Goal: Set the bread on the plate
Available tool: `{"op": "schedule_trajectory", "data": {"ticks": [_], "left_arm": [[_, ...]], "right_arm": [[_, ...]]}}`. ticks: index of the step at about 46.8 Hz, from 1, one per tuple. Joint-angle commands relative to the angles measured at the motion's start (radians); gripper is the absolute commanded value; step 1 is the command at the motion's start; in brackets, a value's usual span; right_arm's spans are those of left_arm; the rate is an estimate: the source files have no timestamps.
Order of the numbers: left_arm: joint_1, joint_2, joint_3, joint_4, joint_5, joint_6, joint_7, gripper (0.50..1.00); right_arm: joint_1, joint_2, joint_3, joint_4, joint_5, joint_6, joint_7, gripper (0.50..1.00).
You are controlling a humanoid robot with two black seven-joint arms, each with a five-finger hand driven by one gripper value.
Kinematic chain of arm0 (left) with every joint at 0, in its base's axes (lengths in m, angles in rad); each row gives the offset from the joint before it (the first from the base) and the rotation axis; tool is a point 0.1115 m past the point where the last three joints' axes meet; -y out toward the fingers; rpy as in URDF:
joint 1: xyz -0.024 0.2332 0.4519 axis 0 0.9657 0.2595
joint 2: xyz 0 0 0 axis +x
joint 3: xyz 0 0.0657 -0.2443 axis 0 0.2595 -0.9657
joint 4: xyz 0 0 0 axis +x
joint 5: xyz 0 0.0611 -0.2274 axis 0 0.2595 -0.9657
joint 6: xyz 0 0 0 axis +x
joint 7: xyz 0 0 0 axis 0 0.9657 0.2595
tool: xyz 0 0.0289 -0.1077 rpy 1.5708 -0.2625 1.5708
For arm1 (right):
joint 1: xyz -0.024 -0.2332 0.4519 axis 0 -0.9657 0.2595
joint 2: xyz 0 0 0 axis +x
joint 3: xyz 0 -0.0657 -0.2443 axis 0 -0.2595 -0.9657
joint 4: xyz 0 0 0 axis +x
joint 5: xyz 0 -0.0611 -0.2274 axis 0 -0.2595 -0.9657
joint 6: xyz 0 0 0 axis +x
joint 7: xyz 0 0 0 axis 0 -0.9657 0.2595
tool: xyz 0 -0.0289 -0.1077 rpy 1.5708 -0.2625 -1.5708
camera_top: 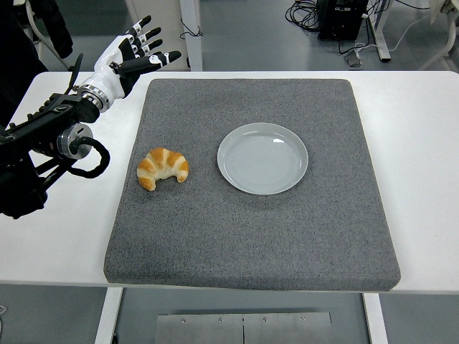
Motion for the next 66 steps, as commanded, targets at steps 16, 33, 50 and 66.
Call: {"op": "schedule_trajectory", "data": {"ticks": [16, 33, 50, 66], "left_arm": [[-0.014, 0.223, 0.111, -0.283, 0.201, 0.029, 0.000, 0.968], [-0.028, 0.339, 0.169, -0.378, 0.440, 0.052, 0.003, 0.968], [-0.019, 0.432, 0.172, -0.528, 0.710, 0.044, 0.124, 0.968], [0.001, 0.424, 0.223, -0.554, 0.896, 0.044, 0.252, 0.966]], "right_arm": [[0.000, 0.000, 0.000, 0.000, 0.000, 0.001, 0.000, 1.000], [0.000, 0.000, 0.000, 0.000, 0.000, 0.000, 0.000, 1.000], [0.000, 0.000, 0.000, 0.000, 0.000, 0.001, 0.000, 1.000], [0.000, 0.000, 0.000, 0.000, 0.000, 0.000, 0.000, 1.000]]}}
